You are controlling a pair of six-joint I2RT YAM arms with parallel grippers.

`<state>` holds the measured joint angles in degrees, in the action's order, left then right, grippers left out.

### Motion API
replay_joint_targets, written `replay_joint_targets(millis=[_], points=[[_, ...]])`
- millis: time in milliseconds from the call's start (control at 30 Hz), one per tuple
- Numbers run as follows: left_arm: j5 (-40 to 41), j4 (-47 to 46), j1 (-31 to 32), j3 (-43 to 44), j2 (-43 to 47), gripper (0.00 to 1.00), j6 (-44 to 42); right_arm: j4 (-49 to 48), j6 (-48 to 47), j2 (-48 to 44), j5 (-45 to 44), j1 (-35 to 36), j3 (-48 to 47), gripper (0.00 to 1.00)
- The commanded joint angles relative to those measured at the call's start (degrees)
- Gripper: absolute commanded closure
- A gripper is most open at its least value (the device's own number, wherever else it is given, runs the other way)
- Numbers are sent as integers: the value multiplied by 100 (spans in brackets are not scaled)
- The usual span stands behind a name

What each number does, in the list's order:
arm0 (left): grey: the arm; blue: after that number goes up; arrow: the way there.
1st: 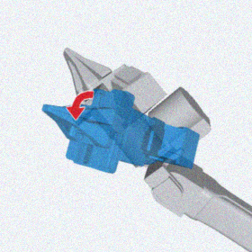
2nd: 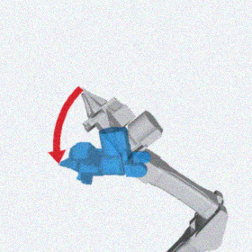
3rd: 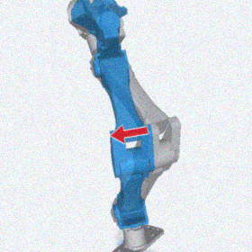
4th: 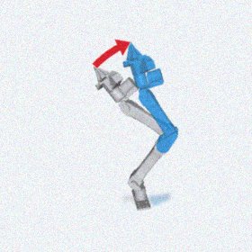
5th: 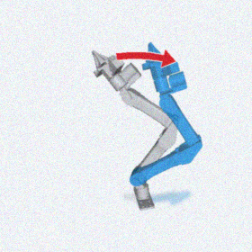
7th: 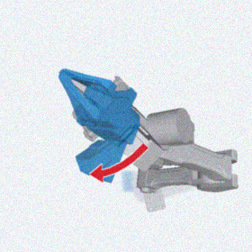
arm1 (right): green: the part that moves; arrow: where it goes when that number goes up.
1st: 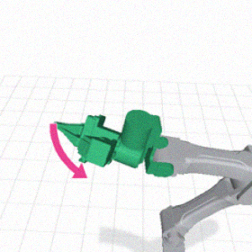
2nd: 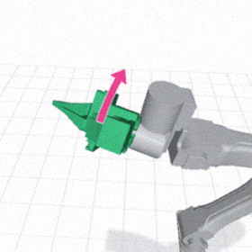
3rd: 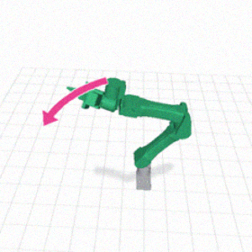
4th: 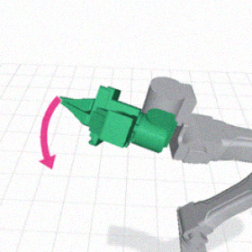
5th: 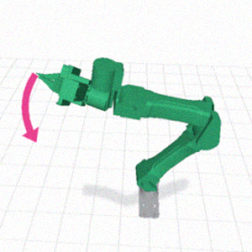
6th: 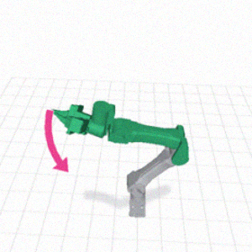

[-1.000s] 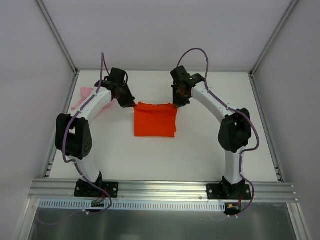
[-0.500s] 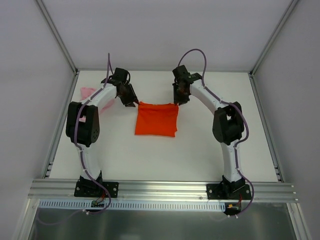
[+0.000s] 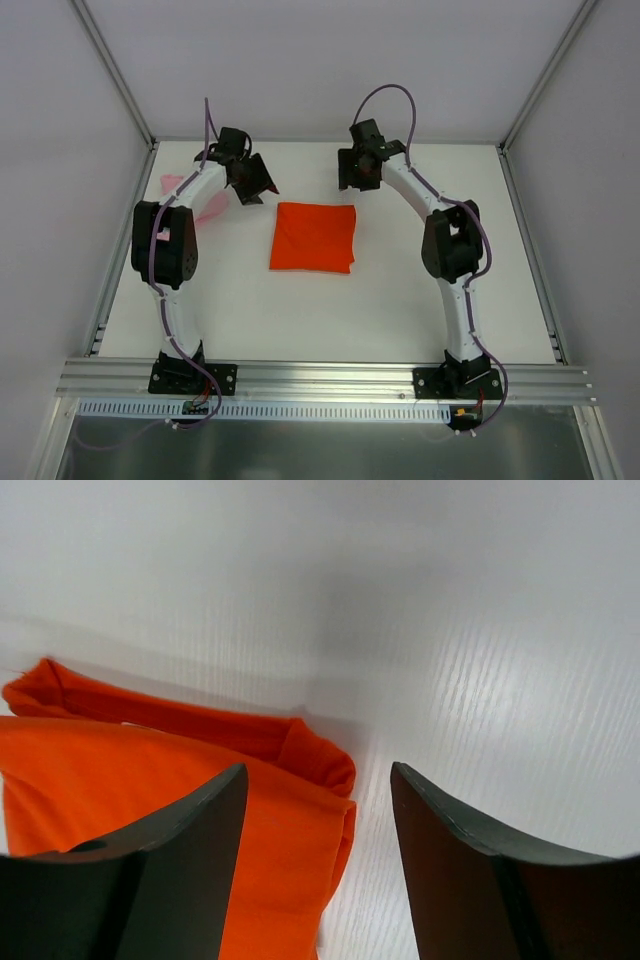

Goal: Fold and stack the t-shirts
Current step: Fold the long partially folded tshirt into a neat square, then smooth out wrinkles on the folded tshirt

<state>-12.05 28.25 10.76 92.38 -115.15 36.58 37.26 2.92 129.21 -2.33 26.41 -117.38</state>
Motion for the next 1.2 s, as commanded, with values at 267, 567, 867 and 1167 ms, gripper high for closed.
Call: replay_joint_targets(millis=[267, 567, 867, 1167], points=[[-2913, -266, -206, -131, 274, 50, -161, -427, 735, -1863, 2743, -462, 1172, 87], [-3497, -1093, -162, -677, 73, 52, 218, -1747, 1738, -1917, 3433, -339, 2597, 99], [-3611, -1559, -162, -370, -648, 55, 482, -2802, 2353, -1101, 3529, -347, 2615, 99], [-3277, -1646, -171, -53, -1035, 58, 587, -3075, 2538, -546, 3125, -426, 2545, 99]])
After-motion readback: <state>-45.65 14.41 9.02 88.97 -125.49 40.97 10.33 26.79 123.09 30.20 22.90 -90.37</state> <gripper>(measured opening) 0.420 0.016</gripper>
